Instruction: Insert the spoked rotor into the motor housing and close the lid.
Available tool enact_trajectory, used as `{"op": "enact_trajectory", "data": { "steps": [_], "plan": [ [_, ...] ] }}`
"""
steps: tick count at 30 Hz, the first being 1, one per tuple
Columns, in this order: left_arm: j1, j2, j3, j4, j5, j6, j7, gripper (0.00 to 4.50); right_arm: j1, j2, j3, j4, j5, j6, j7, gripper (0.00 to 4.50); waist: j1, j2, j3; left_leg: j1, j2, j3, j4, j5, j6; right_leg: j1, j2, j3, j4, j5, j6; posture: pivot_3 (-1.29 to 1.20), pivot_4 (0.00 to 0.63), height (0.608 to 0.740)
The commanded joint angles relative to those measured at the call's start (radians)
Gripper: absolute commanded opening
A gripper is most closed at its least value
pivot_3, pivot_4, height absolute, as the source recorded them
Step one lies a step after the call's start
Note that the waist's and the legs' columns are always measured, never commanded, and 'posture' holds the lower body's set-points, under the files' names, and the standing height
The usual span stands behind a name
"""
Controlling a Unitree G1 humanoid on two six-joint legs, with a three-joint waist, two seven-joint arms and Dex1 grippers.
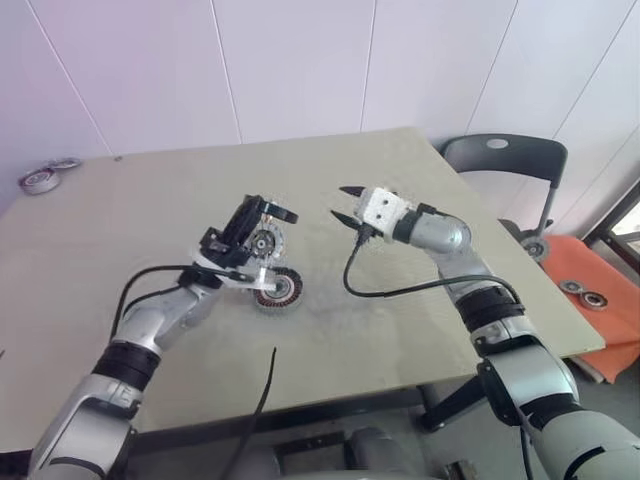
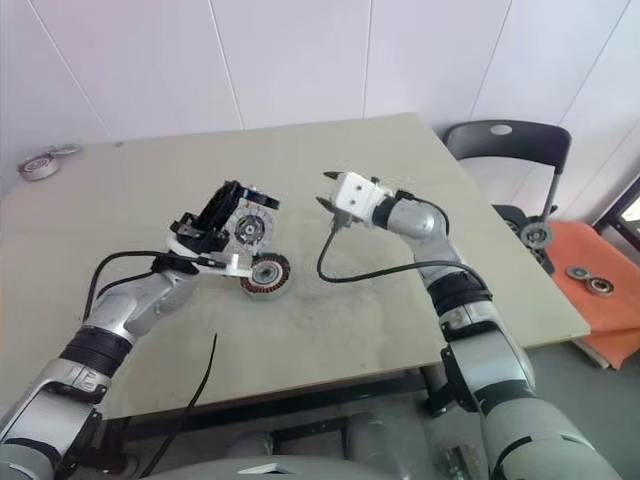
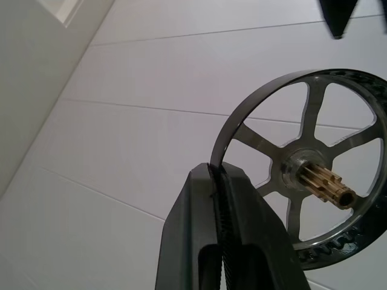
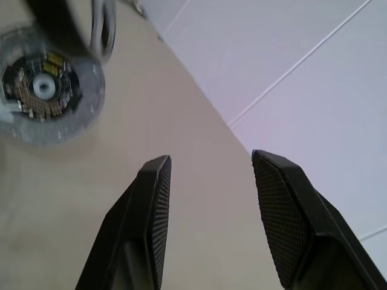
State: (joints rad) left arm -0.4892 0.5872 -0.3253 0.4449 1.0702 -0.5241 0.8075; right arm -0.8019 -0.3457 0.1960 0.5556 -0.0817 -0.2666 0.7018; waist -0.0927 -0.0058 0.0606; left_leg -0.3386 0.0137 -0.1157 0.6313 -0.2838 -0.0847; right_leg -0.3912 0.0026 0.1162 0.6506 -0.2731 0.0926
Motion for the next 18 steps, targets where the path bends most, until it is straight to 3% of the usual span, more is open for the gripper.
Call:
{"op": "enact_trajectory", "data": {
  "steps": [1, 18],
  "plan": [
    [-0.078, -0.019, -0.031, 0.064, 0.015, 0.011, 0.062, 0.0, -0.01, 0.019, -0.018, -0.127, 0.069, 0.145, 0.049, 2.22, 0.003, 0.0, 0.0, 0.0, 0.0, 0.0, 0.0, 0.0, 0.0, 0.0, 0.0, 0.0, 0.0, 0.0, 0.0, 0.0, 0.0, 0.74],
    [-0.316, -0.088, -0.184, 0.39, 0.025, 0.004, 0.207, 0.0, 0.015, -0.006, 0.016, -0.2, 0.052, 0.228, 0.126, 2.22, 0.052, 0.0, 0.0, -0.001, -0.001, 0.0, 0.0, 0.0, 0.0, -0.001, 0.0, -0.001, -0.001, 0.0, 0.0, 0.0, 0.0, 0.74]
  ]
}}
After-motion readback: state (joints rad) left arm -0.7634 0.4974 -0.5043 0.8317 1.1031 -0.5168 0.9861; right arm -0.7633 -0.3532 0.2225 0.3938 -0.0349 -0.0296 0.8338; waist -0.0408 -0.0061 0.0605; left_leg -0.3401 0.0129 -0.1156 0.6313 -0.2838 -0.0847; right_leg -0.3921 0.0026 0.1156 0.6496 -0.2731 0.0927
